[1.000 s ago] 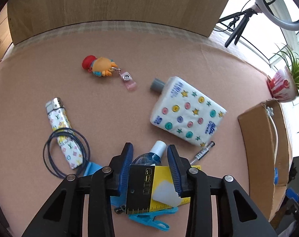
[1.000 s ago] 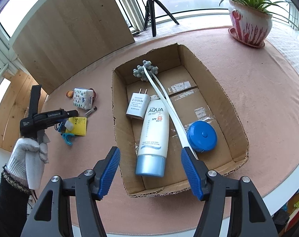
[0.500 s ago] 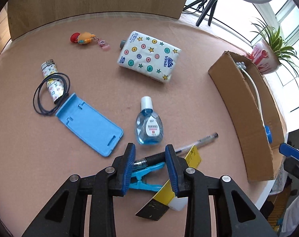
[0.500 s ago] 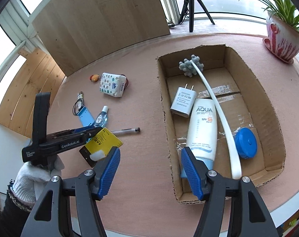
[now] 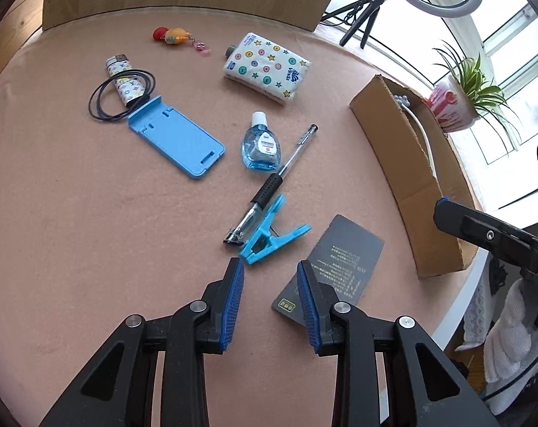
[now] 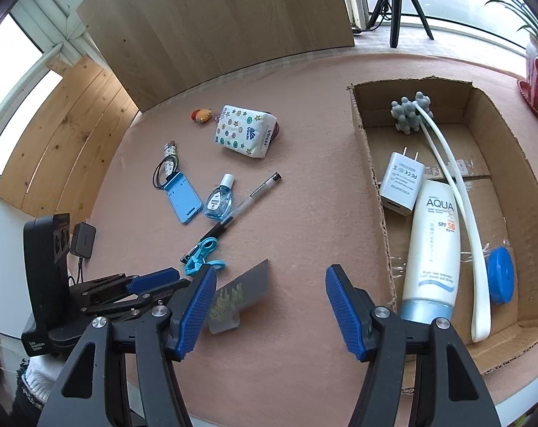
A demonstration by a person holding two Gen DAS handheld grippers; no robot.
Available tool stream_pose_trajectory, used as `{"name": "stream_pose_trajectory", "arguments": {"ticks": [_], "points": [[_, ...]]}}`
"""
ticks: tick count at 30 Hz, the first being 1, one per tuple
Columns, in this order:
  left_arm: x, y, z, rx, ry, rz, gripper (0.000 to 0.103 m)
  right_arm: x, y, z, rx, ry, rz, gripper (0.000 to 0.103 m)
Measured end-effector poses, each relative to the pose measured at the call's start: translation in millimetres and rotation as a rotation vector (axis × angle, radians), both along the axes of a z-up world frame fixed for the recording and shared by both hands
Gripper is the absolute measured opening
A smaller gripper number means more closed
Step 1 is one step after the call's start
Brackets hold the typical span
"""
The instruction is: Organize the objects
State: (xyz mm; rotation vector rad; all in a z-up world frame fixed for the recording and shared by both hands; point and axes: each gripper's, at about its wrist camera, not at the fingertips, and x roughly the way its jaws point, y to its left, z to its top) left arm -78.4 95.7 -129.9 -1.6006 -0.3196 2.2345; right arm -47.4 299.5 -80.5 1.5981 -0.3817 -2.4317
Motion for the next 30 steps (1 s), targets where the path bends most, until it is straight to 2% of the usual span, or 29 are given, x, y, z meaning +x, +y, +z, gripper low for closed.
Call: {"name": "stream_pose_trajectory", "arguments": {"ticks": [7,12,18,24,30], "points": [[-1,-22,11,-0.031,0.036,0.031,0.033,-14,-8,-9,-0.029,-0.032,0.008,0.06],[-23,-14,15,-0.052,0.056,0.022,0.033,-30,-5,-24,-0.1,-0.098,-0.021,0.06],[-45,-24,20,-0.088,0.063,0.078,0.033,-53,-6,-32,-0.165,-0.133,-0.061,0.06],[-62,-42,11,-0.113,0.026,0.117,0.034,-81,-42,-35,-0.106,-0.125,0.008,0.06],[-73,-60,7,-0.095,0.011,0.17,0.034,-100,-76,-51,-0.038,-0.147,0.062,0.06]]}}
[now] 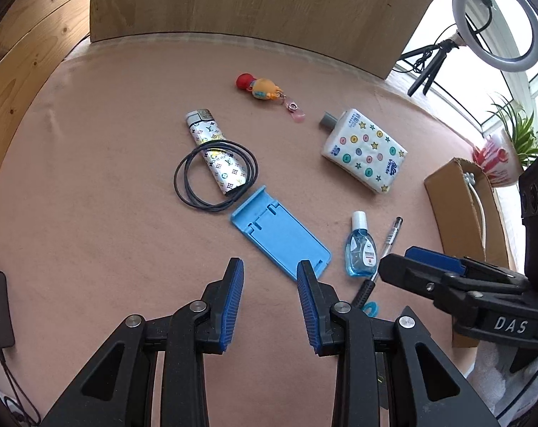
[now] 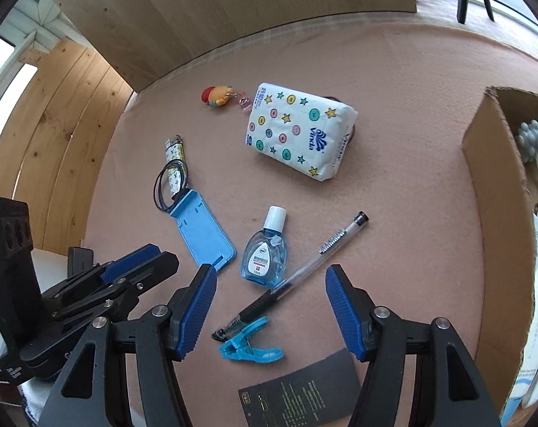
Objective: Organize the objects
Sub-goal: 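Grasp the blue phone stand with the left gripper while the right gripper grasps the eye-drop bottle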
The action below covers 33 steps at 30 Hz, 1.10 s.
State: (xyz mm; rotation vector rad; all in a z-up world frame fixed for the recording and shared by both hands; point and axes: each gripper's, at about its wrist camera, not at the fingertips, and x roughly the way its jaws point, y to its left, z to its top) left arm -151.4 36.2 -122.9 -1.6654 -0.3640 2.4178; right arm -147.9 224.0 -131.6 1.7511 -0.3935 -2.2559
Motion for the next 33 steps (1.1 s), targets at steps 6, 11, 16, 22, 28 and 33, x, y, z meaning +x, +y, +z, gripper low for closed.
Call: {"name": "stream_pose_trajectory", "arguments": {"ticks": [6,11,16,22,28,33], "points": [[-10,-4,-8,0.014,-0.022,0.019,0.034,-8,-20,-11,0.089,-0.001,0.063,0.06],[-19,1,-16,0.006,-0.051,0.002,0.034,-15,-14,-17,0.126,-0.013,0.061,0.056],[-24,1,-18,0.026,-0.057,0.017,0.034,-18,-12,-16,0.121,-0.023,0.064,0.057],[-28,-4,-17,0.019,-0.056,0.04,0.034,-22,-24,-15,0.166,-0.007,0.069,0.06],[-29,-7,-18,0.018,-0.058,0.043,0.034,-23,-29,-15,0.168,-0.01,0.104,0.055],[-30,-3,-19,0.034,-0.069,0.041,0.035,-22,-24,-14,0.245,0.008,0.188,0.044]]}}
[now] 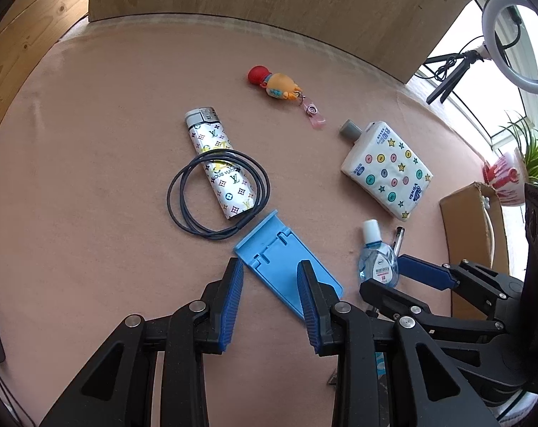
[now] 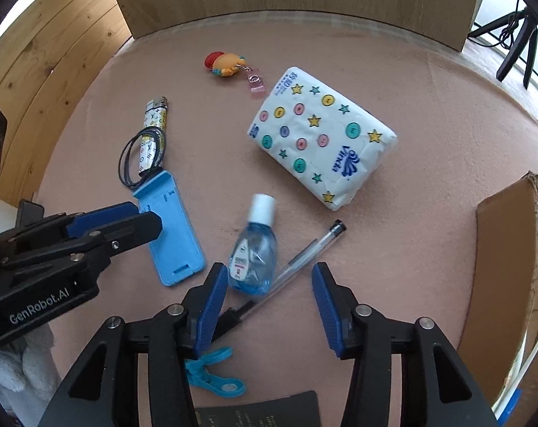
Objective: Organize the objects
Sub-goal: 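Grasp the blue phone stand with the left gripper while the right gripper grasps the eye-drop bottle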
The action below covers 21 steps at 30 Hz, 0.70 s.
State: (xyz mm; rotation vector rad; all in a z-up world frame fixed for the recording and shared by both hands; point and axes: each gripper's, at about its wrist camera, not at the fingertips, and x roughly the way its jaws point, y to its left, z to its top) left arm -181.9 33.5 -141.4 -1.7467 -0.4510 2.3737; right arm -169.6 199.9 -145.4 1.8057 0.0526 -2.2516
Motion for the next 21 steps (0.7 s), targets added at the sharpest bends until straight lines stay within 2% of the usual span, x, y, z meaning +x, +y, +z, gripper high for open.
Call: {"name": "stream_pose_trajectory", "arguments": {"ticks": [4,7,12,16,21], "points": [[-4,8,1,0.026,-0.004,0.018,0.056,-5,22,1,-0.005,0.001,-0.03,0.043],[-9,18,1,-0.011,0.003,0.014,0.057,-4,34,5,-0.046,0.0,-0.058,0.043],[-9,46,3,-0.157,0.026,-0.059,0.057,2,43,19,-0.049,0.048,-0.072,0.044],[-7,59,2,-0.225,0.044,-0.075,0.06,4,54,33,-0.061,0.082,-0.095,0.045],[-6,78,-1,-0.32,0.074,-0.102,0.061,-5,48,28,-0.099,0.078,-0.09,0.045]]}}
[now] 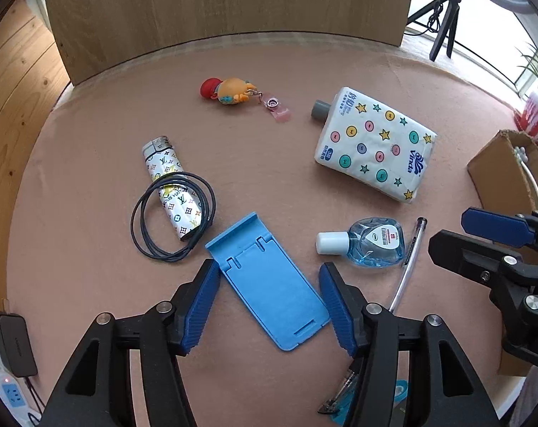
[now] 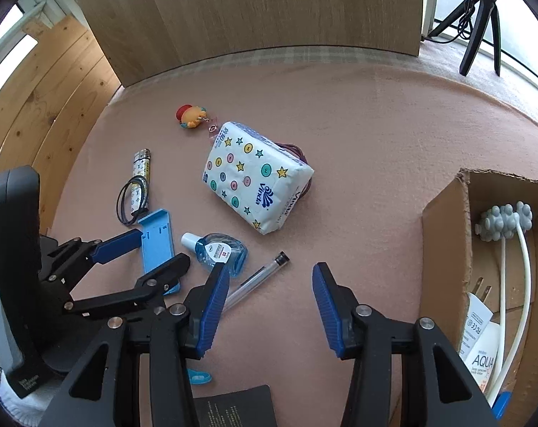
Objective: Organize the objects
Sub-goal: 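Grasp the blue phone stand with the left gripper while the right gripper grasps the eye-drop bottle, then carry the phone stand and eye-drop bottle into the box while both grippers release them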
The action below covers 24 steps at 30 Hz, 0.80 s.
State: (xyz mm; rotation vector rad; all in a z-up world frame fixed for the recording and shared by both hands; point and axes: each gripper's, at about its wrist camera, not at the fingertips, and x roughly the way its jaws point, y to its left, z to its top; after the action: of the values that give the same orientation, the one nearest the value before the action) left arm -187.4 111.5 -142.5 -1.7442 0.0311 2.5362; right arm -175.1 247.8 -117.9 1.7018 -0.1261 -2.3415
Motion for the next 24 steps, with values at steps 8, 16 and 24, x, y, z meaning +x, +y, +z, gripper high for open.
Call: {"name": "stream_pose_trajectory", "arguments": {"ticks": [8,16,24], "points": [[15,-12,0,0.01,0.029,0.007,0.053,-9,-16,-4,-0.013,0.023,0.07,0.045],[43,-51,3,0.075,0.018,0.058,0.039,-26,-44,-25,0.007,-0.064,0.211,0.047],[67,-78,3,0.149,0.005,0.105,0.039,-7,-74,-28,0.118,-0.032,0.342,0.05]]}}
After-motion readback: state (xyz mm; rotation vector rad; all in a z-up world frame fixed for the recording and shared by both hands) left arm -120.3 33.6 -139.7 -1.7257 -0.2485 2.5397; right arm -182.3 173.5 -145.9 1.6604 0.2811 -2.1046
